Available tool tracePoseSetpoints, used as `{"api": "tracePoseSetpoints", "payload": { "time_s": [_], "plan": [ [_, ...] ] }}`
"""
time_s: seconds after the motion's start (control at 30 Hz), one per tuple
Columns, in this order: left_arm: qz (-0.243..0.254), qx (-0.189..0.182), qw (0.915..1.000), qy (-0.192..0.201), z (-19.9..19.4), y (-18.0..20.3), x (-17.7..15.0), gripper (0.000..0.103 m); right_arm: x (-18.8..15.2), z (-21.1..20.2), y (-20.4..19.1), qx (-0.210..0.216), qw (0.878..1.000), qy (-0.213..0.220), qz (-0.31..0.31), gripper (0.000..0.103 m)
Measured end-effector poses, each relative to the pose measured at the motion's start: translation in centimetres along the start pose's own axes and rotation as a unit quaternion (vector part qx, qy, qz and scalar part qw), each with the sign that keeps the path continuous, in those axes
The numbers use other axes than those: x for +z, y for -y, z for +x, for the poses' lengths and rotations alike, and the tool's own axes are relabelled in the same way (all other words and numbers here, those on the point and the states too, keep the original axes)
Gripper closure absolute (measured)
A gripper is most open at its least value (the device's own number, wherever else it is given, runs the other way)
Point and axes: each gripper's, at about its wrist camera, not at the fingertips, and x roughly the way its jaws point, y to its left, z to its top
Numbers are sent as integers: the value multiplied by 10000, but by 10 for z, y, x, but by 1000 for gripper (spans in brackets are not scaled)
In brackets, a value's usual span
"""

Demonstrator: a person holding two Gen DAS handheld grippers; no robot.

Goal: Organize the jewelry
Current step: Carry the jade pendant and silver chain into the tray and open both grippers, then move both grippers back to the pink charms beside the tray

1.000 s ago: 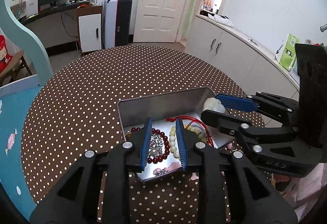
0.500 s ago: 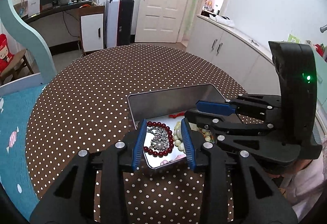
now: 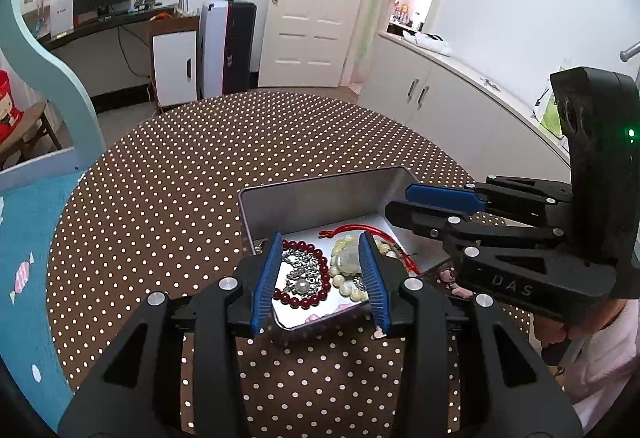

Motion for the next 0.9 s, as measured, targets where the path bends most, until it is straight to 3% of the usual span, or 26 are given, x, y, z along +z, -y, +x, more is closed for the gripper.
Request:
{"api": "tracePoseSetpoints", "payload": {
  "time_s": [0.1, 0.17, 0.33, 0.57, 0.83, 0.9],
  "plan": [
    [77, -102, 9998, 154, -10, 9, -5, 54, -5, -13, 7, 37, 9997, 180, 181, 51],
    [142, -204, 9995, 209, -17, 14, -7, 53, -8, -22, 11, 6, 9994, 265, 237, 46],
    [454, -375, 9981, 170, -27, 41, -24, 43, -26, -40, 23, -362, 9980, 397, 331, 20],
    [520, -523, 9969, -257, -10, 64, -51, 38, -58, -51, 41, -660, 9958, 273, 578, 10],
    [428, -165, 9968, -651, 35, 65, -62, 38, -85, -52, 53, -789, 9944, 123, 689, 9],
    [411, -51, 9963, -758, 45, 64, -64, 46, -90, -51, 55, -732, 9947, 102, 715, 9]
  ]
}}
